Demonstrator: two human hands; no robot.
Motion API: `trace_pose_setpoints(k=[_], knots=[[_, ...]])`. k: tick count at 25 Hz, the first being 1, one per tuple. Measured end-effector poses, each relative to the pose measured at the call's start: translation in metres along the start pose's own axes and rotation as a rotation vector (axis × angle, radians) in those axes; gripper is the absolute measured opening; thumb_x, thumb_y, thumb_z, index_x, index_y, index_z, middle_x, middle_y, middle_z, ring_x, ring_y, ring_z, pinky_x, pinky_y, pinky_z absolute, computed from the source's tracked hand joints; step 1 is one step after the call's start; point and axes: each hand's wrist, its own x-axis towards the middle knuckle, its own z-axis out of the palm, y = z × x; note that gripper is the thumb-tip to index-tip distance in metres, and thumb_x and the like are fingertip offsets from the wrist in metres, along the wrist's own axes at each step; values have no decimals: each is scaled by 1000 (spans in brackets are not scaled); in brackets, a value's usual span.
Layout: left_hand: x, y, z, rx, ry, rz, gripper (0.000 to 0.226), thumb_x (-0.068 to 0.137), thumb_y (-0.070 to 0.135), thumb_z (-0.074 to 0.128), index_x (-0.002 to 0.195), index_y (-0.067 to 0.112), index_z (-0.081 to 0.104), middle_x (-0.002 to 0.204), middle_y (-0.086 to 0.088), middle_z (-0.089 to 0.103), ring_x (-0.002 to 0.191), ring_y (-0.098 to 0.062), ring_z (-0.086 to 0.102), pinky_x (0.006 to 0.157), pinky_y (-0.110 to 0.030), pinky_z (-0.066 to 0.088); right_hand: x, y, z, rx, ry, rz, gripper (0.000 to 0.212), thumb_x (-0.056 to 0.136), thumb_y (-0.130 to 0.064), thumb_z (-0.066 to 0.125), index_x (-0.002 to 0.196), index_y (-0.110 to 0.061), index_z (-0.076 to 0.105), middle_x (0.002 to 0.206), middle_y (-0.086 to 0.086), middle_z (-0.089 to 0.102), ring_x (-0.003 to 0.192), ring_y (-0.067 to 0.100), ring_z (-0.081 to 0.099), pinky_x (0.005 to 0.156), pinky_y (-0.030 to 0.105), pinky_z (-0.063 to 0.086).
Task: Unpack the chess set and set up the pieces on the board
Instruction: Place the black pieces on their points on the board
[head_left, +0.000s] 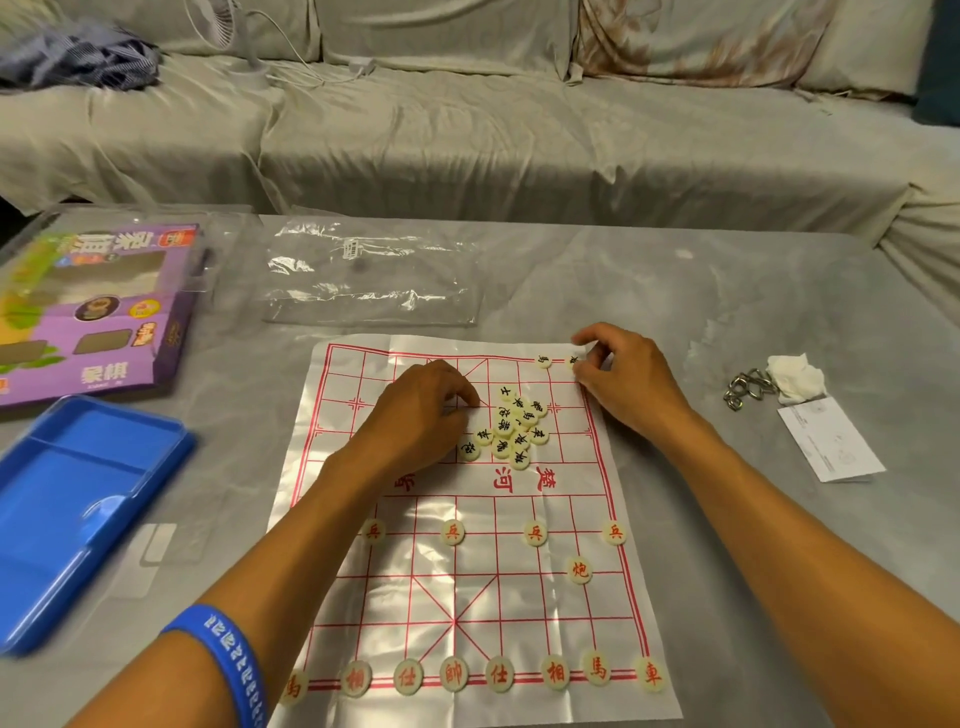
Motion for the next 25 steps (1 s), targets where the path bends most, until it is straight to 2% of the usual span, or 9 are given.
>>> trace_pose_setpoints(k=[2,4,7,9,11,13,17,19,25], knots=[[9,7,0,-47,44,-64,21,91,21,58,108,18,69,107,2,66,91,-12,58,74,-22,42,-14,-6,5,21,-7,-66,16,93,-23,59,108,-23,63,89,-10,62,77,5,57,64,12,43],[20,15,2,-103,30,-101,23,89,24,61,110,21,68,100,0,68,86,-13,60,67,-21,43,-26,-7,10,15,-61,-94,13,92,-23,59,104,-24,65,96,-13,61,79,2,55,64,9,40],[32,20,0,-44,-141,-18,30,88,17,61,115,28,67,98,2,58,86,-13,57,61,-17,41,-33,-8,9,18,-79,-109,12,92,-24,60,102,-30,64,95,-21,56,79,0,53,66,10,42],[37,19,-2,32,-158,47,27,89,20,62,114,27,69,99,2,51,89,-15,56,66,-20,43,-34,-14,9,27,-60,-152,14,91,-24,61,103,-32,62,91,-22,56,77,0,54,68,12,44],[34,18,0,55,-98,66,25,87,26,65,112,24,69,100,0,53,89,-16,57,68,-23,44,-37,-23,15,-5,-81,-214,18,91,-26,62,109,-27,62,98,-15,58,78,4,54,73,15,46],[26,10,2,69,-6,39,24,86,28,66,108,20,70,96,3,55,86,-15,58,64,-20,41,-40,-29,26,-57,-82,-251,19,91,-29,61,110,-25,61,105,-11,60,88,6,55,79,22,51],[15,-20,-11,-44,195,-182,21,84,27,68,101,16,71,84,4,62,76,-12,58,59,-18,38,-42,-27,35,-51,-34,-231,15,92,-28,59,106,-23,62,110,-7,64,92,6,54,83,20,49],[16,-28,-17,-93,211,-249,20,83,27,70,100,17,72,82,2,66,73,-12,60,58,-18,40,-40,-26,37,-53,-8,-216,14,93,-27,59,105,-22,63,110,-6,65,90,5,54,81,16,46],[8,-34,-20,-60,160,-221,29,79,33,74,104,19,71,89,2,65,80,-14,60,69,-24,45,-38,-24,38,-61,-9,-213,11,93,-26,58,102,-21,63,106,-5,66,89,5,55,79,16,44]])
